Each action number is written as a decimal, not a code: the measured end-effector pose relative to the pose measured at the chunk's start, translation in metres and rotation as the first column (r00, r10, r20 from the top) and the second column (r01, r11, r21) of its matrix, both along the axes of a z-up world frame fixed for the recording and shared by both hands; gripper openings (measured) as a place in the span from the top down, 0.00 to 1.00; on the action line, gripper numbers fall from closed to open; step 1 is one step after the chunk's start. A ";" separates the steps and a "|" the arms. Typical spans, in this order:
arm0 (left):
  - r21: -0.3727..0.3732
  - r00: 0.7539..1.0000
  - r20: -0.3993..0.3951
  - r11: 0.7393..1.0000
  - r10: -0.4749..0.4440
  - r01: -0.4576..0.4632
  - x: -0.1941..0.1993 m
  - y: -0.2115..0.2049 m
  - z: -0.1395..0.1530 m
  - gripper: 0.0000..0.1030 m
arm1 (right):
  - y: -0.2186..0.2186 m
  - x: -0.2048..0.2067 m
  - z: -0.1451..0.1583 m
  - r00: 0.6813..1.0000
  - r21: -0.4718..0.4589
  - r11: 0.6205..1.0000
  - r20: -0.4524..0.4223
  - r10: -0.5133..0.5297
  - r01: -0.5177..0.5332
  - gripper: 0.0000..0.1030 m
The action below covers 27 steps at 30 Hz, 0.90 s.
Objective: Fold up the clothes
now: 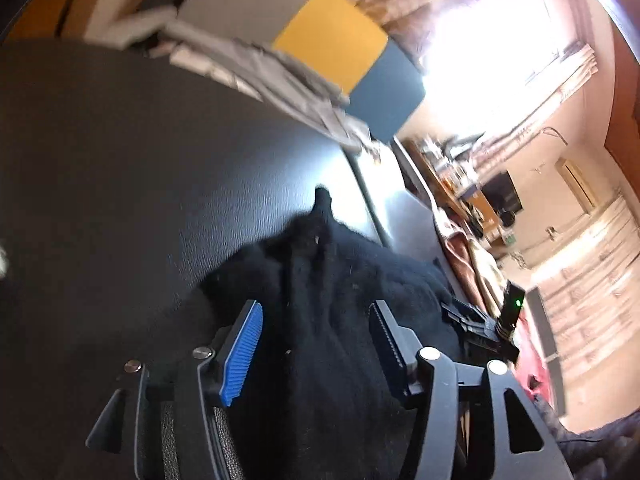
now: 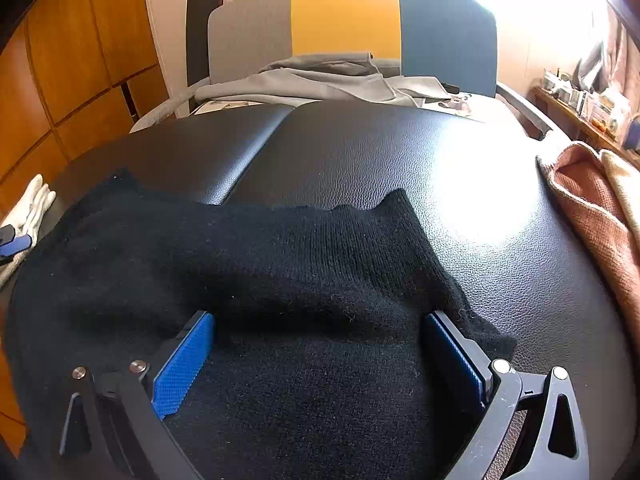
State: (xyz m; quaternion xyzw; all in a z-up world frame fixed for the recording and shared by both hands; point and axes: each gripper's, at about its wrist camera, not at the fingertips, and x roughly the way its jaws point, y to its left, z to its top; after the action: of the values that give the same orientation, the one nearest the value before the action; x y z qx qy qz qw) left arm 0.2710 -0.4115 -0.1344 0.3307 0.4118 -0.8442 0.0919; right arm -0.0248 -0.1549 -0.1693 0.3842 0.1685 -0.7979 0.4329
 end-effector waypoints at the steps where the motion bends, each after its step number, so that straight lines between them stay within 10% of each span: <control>1: 0.021 1.000 0.005 1.000 -0.011 0.011 -0.002 -0.002 -0.005 0.43 | 0.000 0.000 0.000 1.000 0.000 1.000 0.000 0.000 0.000 0.00; 11: 0.195 0.995 -0.041 0.976 -0.090 0.097 -0.033 -0.022 -0.036 0.30 | 0.002 -0.001 0.000 1.000 -0.005 1.000 -0.001 0.003 -0.003 0.00; 14: 0.220 0.991 -0.054 0.967 -0.120 0.129 -0.050 -0.024 -0.040 0.48 | 0.003 -0.001 0.000 1.000 -0.008 1.000 0.001 0.004 -0.004 0.00; 15: 0.228 0.990 -0.058 0.964 -0.129 0.139 -0.056 -0.024 -0.042 0.87 | 0.003 -0.001 0.000 1.000 -0.009 1.000 0.001 0.004 -0.004 0.00; 27: 0.154 1.000 0.029 0.988 0.001 -0.005 -0.043 -0.036 -0.018 0.87 | 0.004 -0.004 0.004 0.999 -0.025 0.999 0.033 0.027 -0.026 0.00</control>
State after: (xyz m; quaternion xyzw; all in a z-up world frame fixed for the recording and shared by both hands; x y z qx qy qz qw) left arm 0.2276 -0.4471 -0.1521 0.3481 0.4749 -0.8049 0.0733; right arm -0.0288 -0.1514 -0.1656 0.3899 0.1565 -0.7876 0.4507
